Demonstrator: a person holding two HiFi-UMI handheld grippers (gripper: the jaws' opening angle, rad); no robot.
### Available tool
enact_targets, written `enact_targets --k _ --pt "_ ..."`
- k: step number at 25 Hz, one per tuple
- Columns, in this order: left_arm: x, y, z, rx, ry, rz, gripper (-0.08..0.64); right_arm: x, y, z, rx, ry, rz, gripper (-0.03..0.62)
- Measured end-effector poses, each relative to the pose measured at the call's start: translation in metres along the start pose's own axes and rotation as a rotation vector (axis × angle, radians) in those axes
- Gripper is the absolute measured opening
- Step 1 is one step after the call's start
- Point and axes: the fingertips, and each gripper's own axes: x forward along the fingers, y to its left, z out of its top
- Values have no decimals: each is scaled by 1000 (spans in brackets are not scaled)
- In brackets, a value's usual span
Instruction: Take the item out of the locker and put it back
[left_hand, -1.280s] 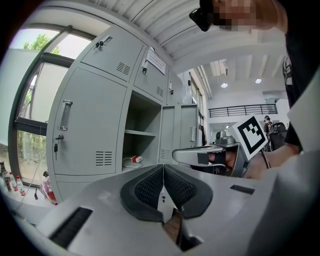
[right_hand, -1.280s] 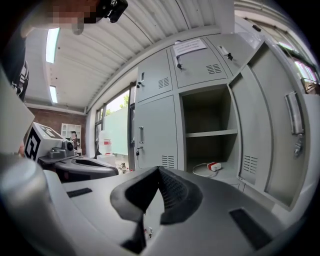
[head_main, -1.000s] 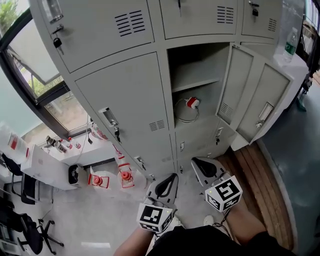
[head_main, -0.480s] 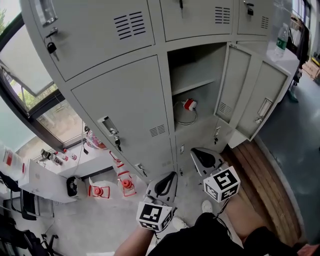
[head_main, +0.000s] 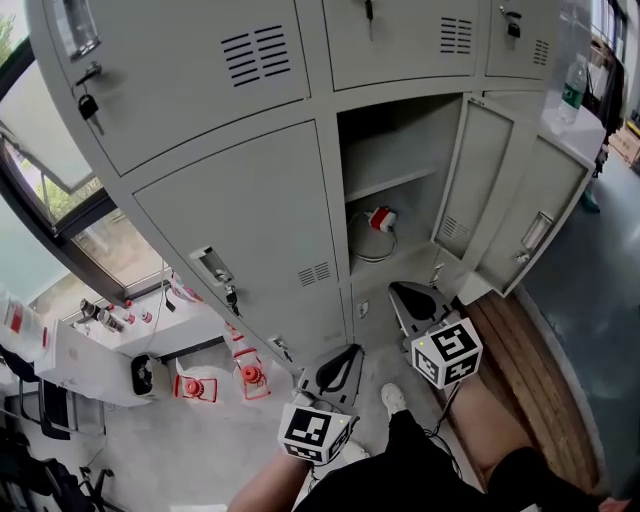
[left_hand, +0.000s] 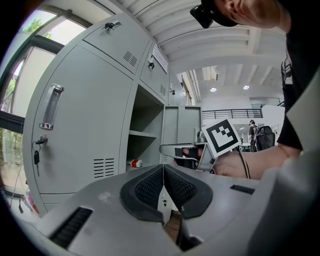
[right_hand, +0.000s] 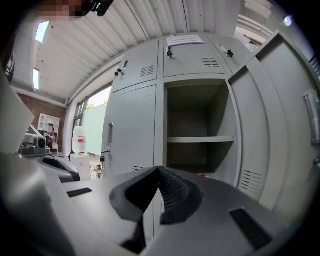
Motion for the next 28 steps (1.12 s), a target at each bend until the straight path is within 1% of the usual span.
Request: enact_targets --k 3,4,5,7,11,19,28 --pt "14 2 0 9 7 4 17 13 -17 -4 7 7 0 54" --pt "19 3 0 10 10 6 17 18 -23 -6 10 11 3 104" --pt "24 4 0 9 13 7 17 22 -29 -7 10 15 5 114" --pt "35 4 1 10 18 10 17 32 -42 -10 1 22 2 115" --pt "56 8 2 15 22 20 17 53 -69 -14 -5 40 4 146" --pt "93 13 -1 -13 40 29 17 94 -110 -28 -23 94 5 189" --pt "121 24 -2 -15 44 46 17 142 -140 -55 -109 201 22 270"
